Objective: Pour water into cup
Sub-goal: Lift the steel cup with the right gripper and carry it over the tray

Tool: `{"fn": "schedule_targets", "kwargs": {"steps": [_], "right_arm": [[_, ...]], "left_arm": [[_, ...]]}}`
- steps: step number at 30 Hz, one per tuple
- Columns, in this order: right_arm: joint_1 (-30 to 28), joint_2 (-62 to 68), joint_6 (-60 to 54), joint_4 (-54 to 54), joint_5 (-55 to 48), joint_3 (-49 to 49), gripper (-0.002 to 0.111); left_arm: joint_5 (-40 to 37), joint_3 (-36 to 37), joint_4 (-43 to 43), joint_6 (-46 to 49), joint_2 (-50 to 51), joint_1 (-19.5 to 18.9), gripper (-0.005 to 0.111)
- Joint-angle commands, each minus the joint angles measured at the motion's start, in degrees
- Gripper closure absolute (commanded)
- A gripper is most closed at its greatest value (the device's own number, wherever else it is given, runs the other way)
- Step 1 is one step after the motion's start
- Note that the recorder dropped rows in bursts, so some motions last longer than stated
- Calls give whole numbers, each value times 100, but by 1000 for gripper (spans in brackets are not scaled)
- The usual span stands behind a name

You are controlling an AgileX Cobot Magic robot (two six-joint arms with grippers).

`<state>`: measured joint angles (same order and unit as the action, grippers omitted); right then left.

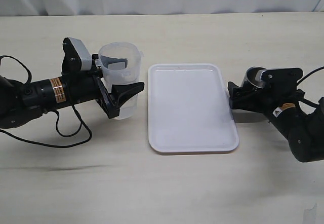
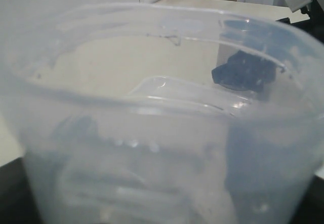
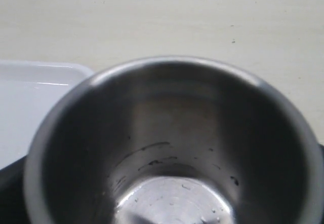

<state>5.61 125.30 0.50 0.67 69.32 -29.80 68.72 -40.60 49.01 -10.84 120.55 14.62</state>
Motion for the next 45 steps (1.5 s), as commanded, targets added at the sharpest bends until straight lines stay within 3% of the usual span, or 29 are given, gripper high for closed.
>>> {"fn": "schedule_targets", "kwargs": {"steps": [1,18,28,34,45], "right_arm": [[-15,12,13,26,65,-21,-1],[-15,12,13,6,65,-80,1],[-15,12,-50,6,65,-80,69],[-15,12,-425,-24,65,-80,104],[-15,12,-475,-769,65,-80,104]], "left_arm": [[-112,-23,12,-9,11,12,107],[-112,-23,12,-9,11,12,107],[-112,-23,12,-9,11,12,107],[-122,-23,18,-9,11,12,107],[-122,-23,18,-9,11,12,107]]}}
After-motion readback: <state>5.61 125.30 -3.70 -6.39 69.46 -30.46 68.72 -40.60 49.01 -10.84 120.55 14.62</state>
